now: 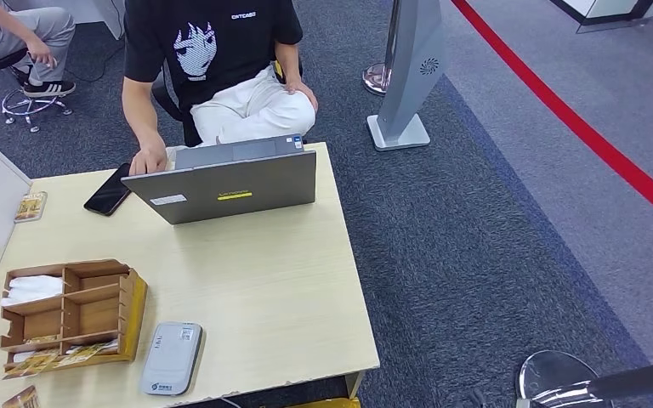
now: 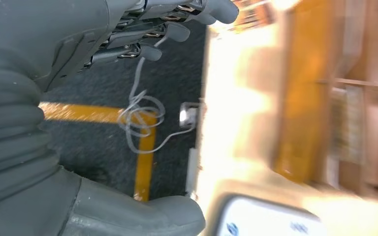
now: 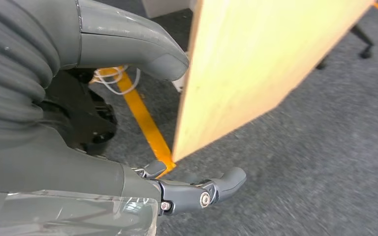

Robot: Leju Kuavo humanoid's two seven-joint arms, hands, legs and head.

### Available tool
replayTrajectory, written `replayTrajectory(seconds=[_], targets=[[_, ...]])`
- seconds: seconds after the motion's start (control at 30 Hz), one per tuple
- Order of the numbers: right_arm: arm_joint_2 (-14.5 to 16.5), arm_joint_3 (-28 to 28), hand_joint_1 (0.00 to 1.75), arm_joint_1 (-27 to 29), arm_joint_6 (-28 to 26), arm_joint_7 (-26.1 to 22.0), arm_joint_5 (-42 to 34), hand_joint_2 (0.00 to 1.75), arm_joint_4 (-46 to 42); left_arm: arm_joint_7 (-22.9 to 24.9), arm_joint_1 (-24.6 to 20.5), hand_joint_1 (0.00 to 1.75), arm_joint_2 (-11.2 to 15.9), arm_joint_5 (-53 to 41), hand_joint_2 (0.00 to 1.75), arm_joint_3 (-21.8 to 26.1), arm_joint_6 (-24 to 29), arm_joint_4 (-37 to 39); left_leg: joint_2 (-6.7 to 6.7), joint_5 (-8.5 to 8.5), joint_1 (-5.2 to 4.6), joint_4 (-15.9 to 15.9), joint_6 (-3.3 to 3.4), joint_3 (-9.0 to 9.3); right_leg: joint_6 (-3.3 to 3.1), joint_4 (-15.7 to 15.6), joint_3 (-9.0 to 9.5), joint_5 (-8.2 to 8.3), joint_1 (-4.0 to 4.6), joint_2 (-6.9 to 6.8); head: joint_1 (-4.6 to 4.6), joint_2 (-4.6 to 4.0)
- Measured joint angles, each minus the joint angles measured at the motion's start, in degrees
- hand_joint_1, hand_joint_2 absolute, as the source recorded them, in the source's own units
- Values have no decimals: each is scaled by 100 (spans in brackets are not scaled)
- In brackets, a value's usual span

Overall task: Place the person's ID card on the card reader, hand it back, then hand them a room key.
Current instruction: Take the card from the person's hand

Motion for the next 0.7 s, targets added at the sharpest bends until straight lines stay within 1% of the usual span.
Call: replayTrajectory(seconds=[0.1, 0.23, 0.33, 0.43, 0.53, 0.7], targets=[[2, 9, 0, 82, -107, -69, -86, 175, -155, -358, 109, 0, -30, -291, 175, -85, -89, -358, 0, -2, 0, 0, 0, 1, 0, 0, 0, 0, 0, 0, 0, 0], [4, 63, 0, 184, -220, -141, -177, 175, -306, -1005, 114, 0, -57, -674, 175, -111, -274, -812, 1, -2, 1, 0, -2, 3, 0, 0, 0, 0, 0, 0, 0, 0], [5, 113, 0, 252, -287, -184, -199, 175, -402, -1486, 74, 0, -69, -986, 175, -128, -399, -1133, 1, -2, 1, 0, -2, 6, 0, 0, 0, 0, 0, 0, 0, 0], [6, 153, 0, 294, -310, -204, -194, 175, -460, -1875, -88, 0, -63, -1389, 175, -161, -439, -1396, 1, -2, 0, 0, -2, 8, 0, 0, 0, 0, 0, 1, 1, 0], [6, 169, 0, 306, -269, -203, -164, 175, -475, -1995, -382, 0, 29, -1883, 175, -230, -422, -1546, 2, -2, 0, 0, -2, 10, -1, 0, 0, 0, 0, 1, 1, 0], [6, 168, 0, 302, -120, -190, -47, 175, -467, -1810, -980, 0, 327, -2613, 175, -354, -426, -1571, 3, 0, 1, 0, -4, 11, -1, 0, 1, 1, 1, 1, 1, 0]])
